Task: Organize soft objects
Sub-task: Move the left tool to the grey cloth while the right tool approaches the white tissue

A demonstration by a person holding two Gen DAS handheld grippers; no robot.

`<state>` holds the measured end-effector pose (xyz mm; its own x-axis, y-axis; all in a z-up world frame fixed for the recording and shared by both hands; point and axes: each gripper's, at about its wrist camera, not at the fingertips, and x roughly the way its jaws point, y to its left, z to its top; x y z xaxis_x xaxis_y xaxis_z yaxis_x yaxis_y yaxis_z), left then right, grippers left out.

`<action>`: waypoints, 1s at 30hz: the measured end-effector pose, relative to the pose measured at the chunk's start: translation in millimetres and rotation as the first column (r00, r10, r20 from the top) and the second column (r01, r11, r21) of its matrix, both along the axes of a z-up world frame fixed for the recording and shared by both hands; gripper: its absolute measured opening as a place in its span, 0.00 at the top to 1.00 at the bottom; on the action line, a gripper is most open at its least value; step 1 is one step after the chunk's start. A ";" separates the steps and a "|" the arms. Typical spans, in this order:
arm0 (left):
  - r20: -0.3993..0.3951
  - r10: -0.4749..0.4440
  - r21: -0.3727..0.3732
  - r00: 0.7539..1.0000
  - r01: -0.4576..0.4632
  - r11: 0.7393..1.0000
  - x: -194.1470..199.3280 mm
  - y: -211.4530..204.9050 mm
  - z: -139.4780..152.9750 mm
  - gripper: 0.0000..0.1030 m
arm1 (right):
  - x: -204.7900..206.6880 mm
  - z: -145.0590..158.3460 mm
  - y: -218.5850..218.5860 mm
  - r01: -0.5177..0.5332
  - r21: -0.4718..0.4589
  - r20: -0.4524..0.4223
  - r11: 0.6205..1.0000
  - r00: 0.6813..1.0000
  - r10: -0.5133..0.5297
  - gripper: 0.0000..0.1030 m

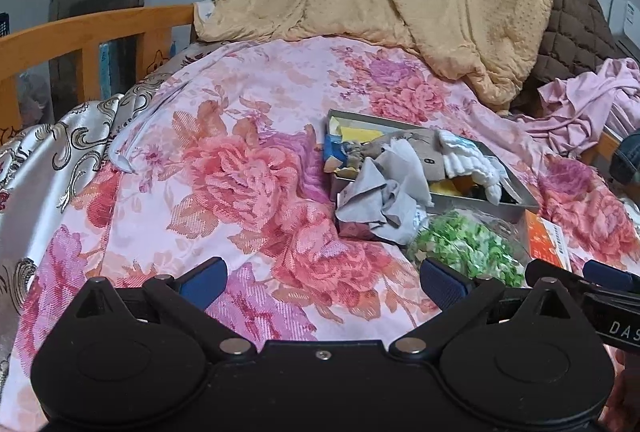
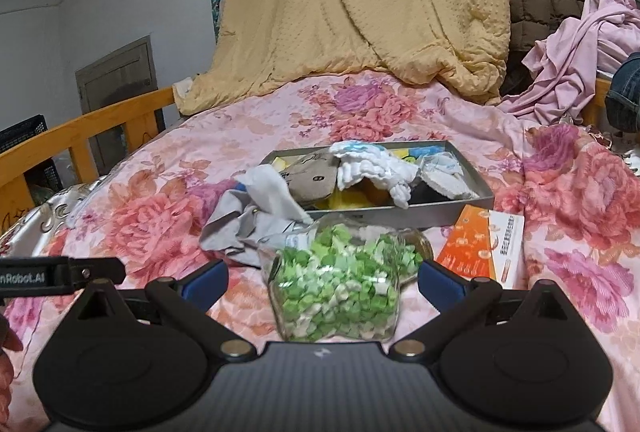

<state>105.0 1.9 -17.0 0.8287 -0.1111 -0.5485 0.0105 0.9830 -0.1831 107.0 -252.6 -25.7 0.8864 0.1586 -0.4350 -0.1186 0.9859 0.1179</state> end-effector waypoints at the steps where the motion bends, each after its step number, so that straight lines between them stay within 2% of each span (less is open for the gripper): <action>1: 0.001 0.002 -0.002 1.000 -0.002 1.000 1.7 0.6 -0.8 0.01 | 2.6 -0.3 -0.2 0.002 0.000 0.003 1.000 1.000 -0.002 0.00; 6: 0.019 0.005 -0.001 1.000 -0.005 1.000 14.4 -0.2 -6.3 0.01 | 19.2 -0.2 3.4 -0.006 -0.014 0.032 1.000 0.999 0.007 0.00; 12: 0.071 0.021 0.061 0.997 -0.026 0.998 30.7 -6.3 -13.7 0.01 | 39.9 -5.8 10.5 0.012 -0.031 0.036 0.999 0.999 -0.011 0.00; 25: 0.130 -0.039 0.019 0.991 0.037 0.999 71.0 -7.0 -19.6 0.01 | 67.7 -11.2 12.3 -0.008 -0.002 0.042 1.000 0.999 0.009 0.00; 30: 0.157 -0.081 0.034 0.984 0.076 0.996 90.4 -11.5 -28.4 0.01 | 78.4 -7.4 14.6 -0.035 0.005 0.081 0.999 0.996 0.034 0.00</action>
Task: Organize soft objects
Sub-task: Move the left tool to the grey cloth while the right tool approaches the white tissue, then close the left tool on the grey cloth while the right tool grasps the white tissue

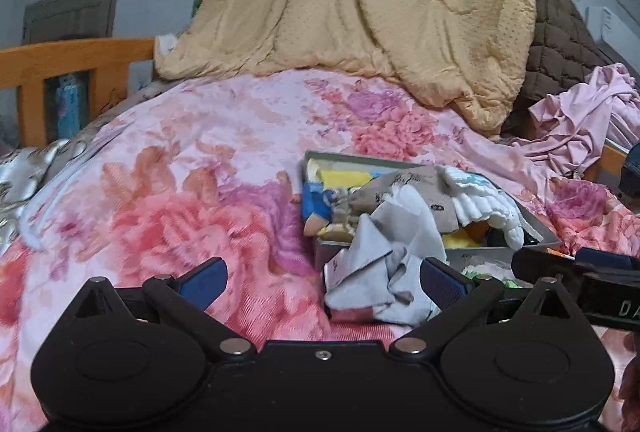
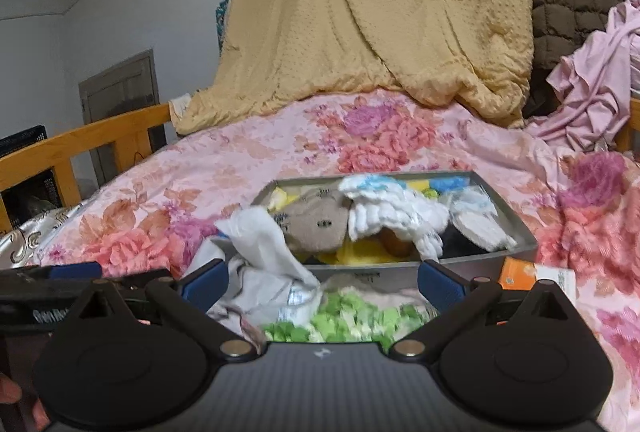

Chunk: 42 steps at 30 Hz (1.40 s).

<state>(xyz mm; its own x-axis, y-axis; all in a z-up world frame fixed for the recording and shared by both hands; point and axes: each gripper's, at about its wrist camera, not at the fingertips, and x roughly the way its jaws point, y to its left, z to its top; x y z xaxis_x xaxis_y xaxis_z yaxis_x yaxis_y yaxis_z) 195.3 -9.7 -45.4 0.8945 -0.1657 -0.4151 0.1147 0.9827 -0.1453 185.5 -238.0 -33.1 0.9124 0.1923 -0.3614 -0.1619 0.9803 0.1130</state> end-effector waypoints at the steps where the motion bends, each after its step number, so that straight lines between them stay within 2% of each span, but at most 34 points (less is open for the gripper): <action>1: 0.008 -0.014 0.010 1.000 0.014 1.000 2.4 -1.2 -1.6 0.01 | 3.9 0.8 -0.4 -0.013 0.010 0.001 1.000 1.000 0.013 0.00; 5: 0.019 -0.060 0.051 0.998 0.059 0.997 12.3 -7.2 -9.0 0.01 | 22.4 2.2 3.4 -0.094 0.029 -0.015 0.995 0.995 0.095 0.00; 8: 0.025 -0.087 0.049 0.996 0.086 0.995 18.1 -8.0 -13.3 0.02 | 35.6 4.7 11.6 -0.157 -0.010 -0.007 0.988 0.988 0.157 0.00; 11: 0.030 -0.118 0.035 0.993 0.117 0.993 22.4 -5.1 -18.2 0.08 | 46.4 6.0 23.6 -0.197 -0.063 0.005 0.978 0.980 0.198 0.01; 15: 0.020 -0.131 0.013 0.991 0.131 0.991 28.4 -2.1 -22.5 0.15 | 59.3 4.5 34.5 -0.238 -0.087 -0.006 0.967 0.971 0.238 0.02; 18: 0.029 -0.141 0.012 0.990 0.140 0.990 31.2 -3.7 -23.1 0.18 | 71.4 2.3 42.8 -0.255 -0.115 -0.022 0.960 0.967 0.255 0.07; 22: 0.030 -0.160 0.030 0.987 0.160 0.987 33.8 -9.6 -25.3 0.28 | 85.1 -3.0 51.0 -0.263 -0.141 -0.054 0.954 0.965 0.258 0.17; 24: 0.021 -0.176 0.032 0.984 0.175 0.984 35.8 -11.9 -27.0 0.34 | 89.3 -6.0 53.5 -0.271 -0.140 -0.068 0.952 0.962 0.264 0.18; 30: 0.004 -0.188 0.001 0.982 0.188 0.982 40.4 -10.5 -33.4 0.52 | 98.0 -12.1 56.5 -0.277 -0.136 -0.099 0.951 0.959 0.265 0.28; 33: 0.002 -0.194 -0.010 0.981 0.194 0.981 40.7 -10.4 -34.3 0.59 | 100.4 -14.6 55.6 -0.277 -0.128 -0.123 0.952 0.957 0.262 0.43; 35: -0.005 -0.195 -0.020 0.981 0.195 0.981 41.3 -9.8 -35.0 0.61 | 101.4 -16.4 56.7 -0.272 -0.137 -0.137 0.953 0.958 0.254 0.59; 38: -0.015 -0.191 -0.026 0.982 0.190 0.981 41.8 -9.3 -35.9 0.67 | 100.1 -17.5 57.9 -0.275 -0.143 -0.142 0.951 0.956 0.255 0.72; 42: -0.025 -0.186 -0.029 0.982 0.185 0.982 41.9 -9.0 -36.0 0.76 | 97.0 -16.0 59.0 -0.272 -0.154 -0.134 0.950 0.958 0.253 0.83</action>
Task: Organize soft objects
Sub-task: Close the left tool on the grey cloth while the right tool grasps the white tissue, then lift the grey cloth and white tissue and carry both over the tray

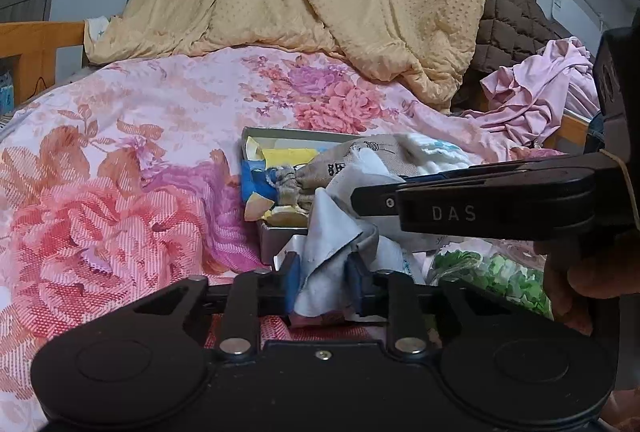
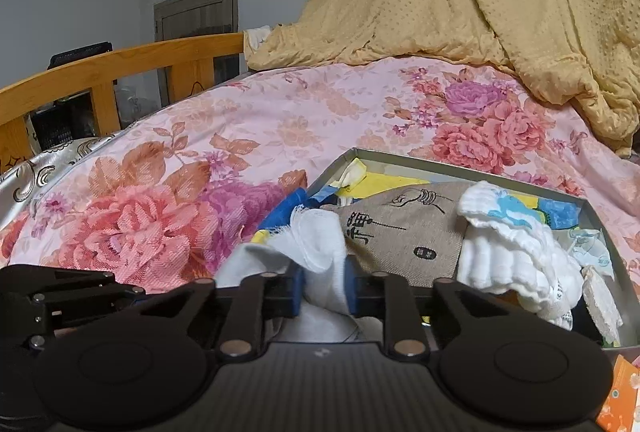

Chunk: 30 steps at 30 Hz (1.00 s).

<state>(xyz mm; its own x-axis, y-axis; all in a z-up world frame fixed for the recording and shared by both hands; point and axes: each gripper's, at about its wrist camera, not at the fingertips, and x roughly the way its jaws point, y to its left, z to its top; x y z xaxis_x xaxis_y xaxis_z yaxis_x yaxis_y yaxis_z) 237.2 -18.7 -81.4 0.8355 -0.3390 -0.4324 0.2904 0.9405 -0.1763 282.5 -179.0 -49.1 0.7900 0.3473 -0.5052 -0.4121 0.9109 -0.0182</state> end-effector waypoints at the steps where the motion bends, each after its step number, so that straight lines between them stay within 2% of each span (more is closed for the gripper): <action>1: 0.000 0.003 0.002 1.000 -0.003 1.000 -0.2 -0.2 0.3 0.78 | -1.0 0.8 -0.6 0.000 0.003 0.004 1.000 1.000 0.000 0.85; 2: 0.000 0.007 0.003 1.000 -0.007 1.000 -0.7 -0.3 0.4 0.81 | -2.1 1.5 -0.9 0.001 0.005 0.008 1.000 1.000 -0.001 0.87; 4: -0.006 0.009 0.000 1.000 -0.009 1.000 0.2 0.6 1.0 0.93 | -3.6 3.3 -1.3 0.003 0.004 0.016 1.000 1.000 -0.003 0.88; 11: 0.010 -0.003 0.021 1.000 0.003 1.000 -5.2 -7.2 5.7 0.96 | -10.0 11.7 -6.4 0.014 0.020 0.047 1.000 0.999 -0.015 0.90; 19: 0.063 0.054 0.025 0.997 -0.056 0.998 -13.7 -9.5 18.9 0.98 | -21.8 34.3 -22.8 0.031 0.074 0.106 0.997 0.994 -0.038 0.90; 25: 0.097 0.104 0.010 0.990 -0.105 0.994 -26.4 -7.4 39.8 0.98 | -25.7 54.4 -40.0 0.039 0.126 0.151 0.991 0.987 -0.058 0.90; 30: 0.097 0.108 0.023 0.989 -0.110 0.994 -38.1 -8.3 56.5 0.98 | -15.6 67.3 -64.8 0.059 0.213 0.162 0.975 0.982 -0.095 0.90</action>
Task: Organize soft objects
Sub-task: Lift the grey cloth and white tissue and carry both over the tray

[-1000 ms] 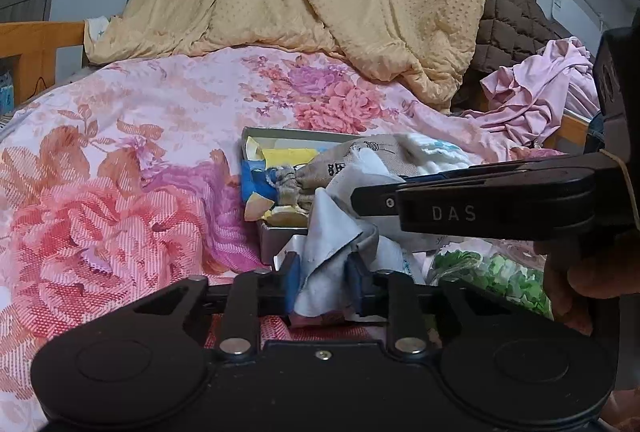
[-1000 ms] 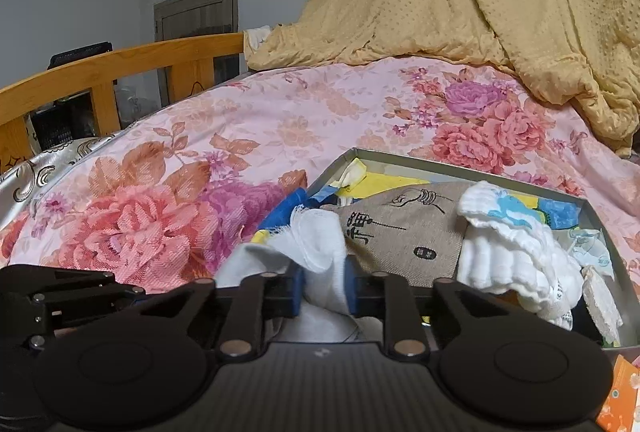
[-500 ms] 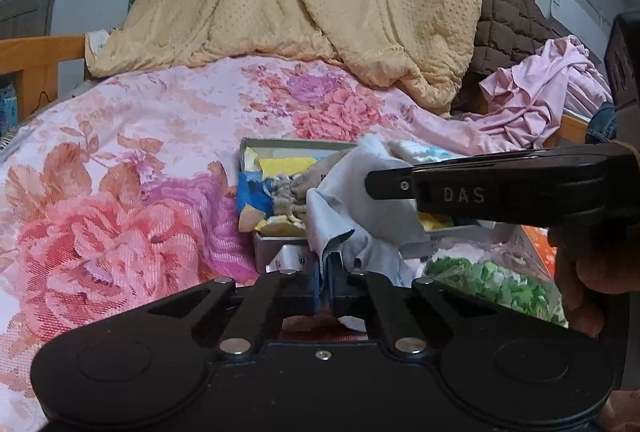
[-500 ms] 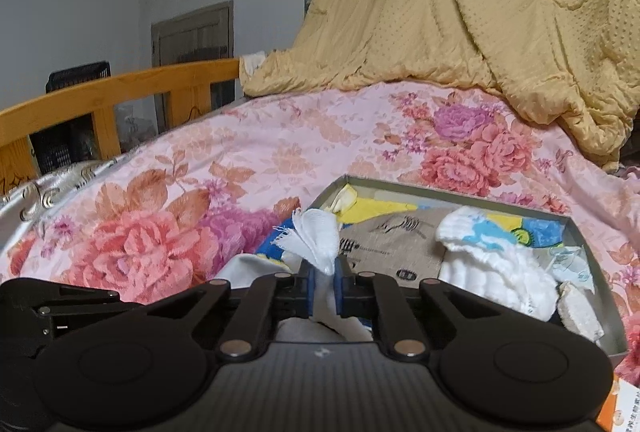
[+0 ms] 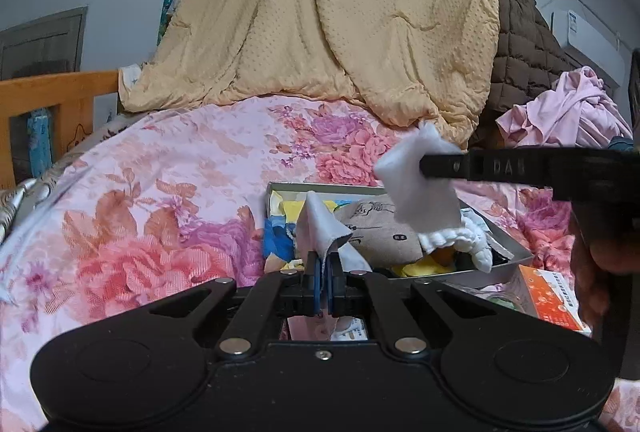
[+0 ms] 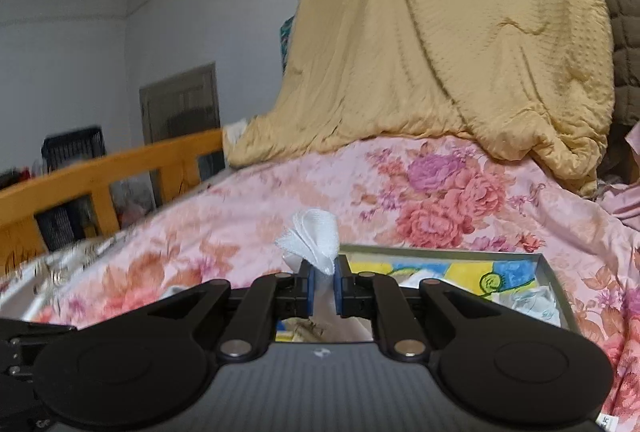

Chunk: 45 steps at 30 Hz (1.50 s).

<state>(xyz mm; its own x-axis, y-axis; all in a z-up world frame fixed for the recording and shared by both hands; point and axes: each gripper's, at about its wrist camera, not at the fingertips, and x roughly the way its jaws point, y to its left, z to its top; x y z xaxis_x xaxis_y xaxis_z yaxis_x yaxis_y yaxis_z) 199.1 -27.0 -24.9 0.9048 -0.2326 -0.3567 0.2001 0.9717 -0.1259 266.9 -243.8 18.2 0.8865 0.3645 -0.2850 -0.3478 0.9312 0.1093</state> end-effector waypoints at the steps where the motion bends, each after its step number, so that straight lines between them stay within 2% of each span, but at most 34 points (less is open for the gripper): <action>1: 0.003 0.000 0.003 1.000 0.000 1.000 0.3 -1.4 3.4 0.98 | 2.7 0.9 -5.3 0.005 0.016 -0.002 1.000 1.000 -0.005 0.90; 7: 0.038 0.002 0.031 0.999 -0.003 1.000 22.0 -18.3 31.5 0.98 | 26.1 -0.1 -46.0 0.061 0.150 -0.059 0.987 0.997 -0.052 0.90; 12: 0.058 -0.004 0.034 0.998 0.002 0.999 64.2 -40.9 49.3 0.98 | 38.1 -4.3 -69.5 0.154 0.139 -0.057 0.978 0.987 -0.148 0.90; 16: 0.068 -0.013 0.028 0.998 0.011 1.000 100.4 -63.0 53.7 0.98 | 47.6 -10.4 -74.0 0.227 0.066 -0.055 0.972 0.973 -0.224 0.90; 22: 0.005 -0.029 0.004 1.000 0.029 1.000 140.9 -83.5 36.2 0.98 | 59.2 -18.4 -71.3 0.266 -0.020 -0.070 0.964 0.961 -0.266 0.90; 27: -0.047 -0.019 0.003 0.999 0.019 1.000 156.3 -87.6 19.7 0.98 | 64.9 -25.4 -69.7 0.267 -0.038 -0.091 0.963 0.959 -0.270 0.89; 34: -0.107 -0.003 0.021 0.994 0.005 1.000 160.8 -81.9 8.1 0.98 | 68.6 -32.6 -62.4 0.237 -0.055 -0.116 0.970 0.963 -0.242 0.88; 37: -0.133 0.002 0.035 0.991 0.002 0.999 161.1 -78.3 3.6 0.98 | 70.1 -35.6 -58.4 0.216 -0.053 -0.129 0.975 0.967 -0.222 0.84; 45: -0.199 0.023 0.028 0.980 -0.018 0.999 163.5 -72.5 -7.9 0.98 | 72.0 -40.0 -53.3 0.183 -0.041 -0.147 0.982 0.971 -0.187 0.83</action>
<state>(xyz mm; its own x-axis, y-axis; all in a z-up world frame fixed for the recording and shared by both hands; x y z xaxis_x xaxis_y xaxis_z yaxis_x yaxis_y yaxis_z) 362.7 -99.5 -32.8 0.8197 -0.2032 -0.5355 0.1537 0.9787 -0.1361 338.9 -297.1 -21.8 0.8844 0.1885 -0.4271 -0.1506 0.9811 0.1211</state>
